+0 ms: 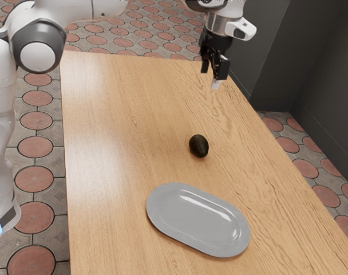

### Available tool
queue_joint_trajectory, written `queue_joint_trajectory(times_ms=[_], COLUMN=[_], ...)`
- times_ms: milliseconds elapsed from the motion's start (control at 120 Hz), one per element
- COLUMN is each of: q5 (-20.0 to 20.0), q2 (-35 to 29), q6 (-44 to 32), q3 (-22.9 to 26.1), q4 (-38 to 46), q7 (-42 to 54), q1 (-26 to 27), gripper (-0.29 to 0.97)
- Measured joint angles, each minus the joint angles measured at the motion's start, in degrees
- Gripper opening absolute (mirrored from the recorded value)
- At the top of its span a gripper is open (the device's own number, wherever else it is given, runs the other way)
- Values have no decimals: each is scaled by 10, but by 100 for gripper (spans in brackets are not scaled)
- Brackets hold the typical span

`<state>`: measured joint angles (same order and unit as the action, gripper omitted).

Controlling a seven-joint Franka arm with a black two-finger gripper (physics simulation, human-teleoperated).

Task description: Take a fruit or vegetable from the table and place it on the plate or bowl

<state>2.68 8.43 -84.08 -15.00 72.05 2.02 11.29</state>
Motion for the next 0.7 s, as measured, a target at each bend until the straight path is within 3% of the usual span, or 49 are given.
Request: queue_joint_trajectory(times_ms=[208, 333, 525, 700], q5=[3, 34, -5, -44], q2=[7, 8, 14, -3], q6=[10, 18, 1, -82], q3=[-1, -1, 24, 54], q4=[-7, -6, 15, 122], q7=[5, 53, 214, 354], q1=[-9, -14, 6, 8], gripper=[67, 66, 66, 65])
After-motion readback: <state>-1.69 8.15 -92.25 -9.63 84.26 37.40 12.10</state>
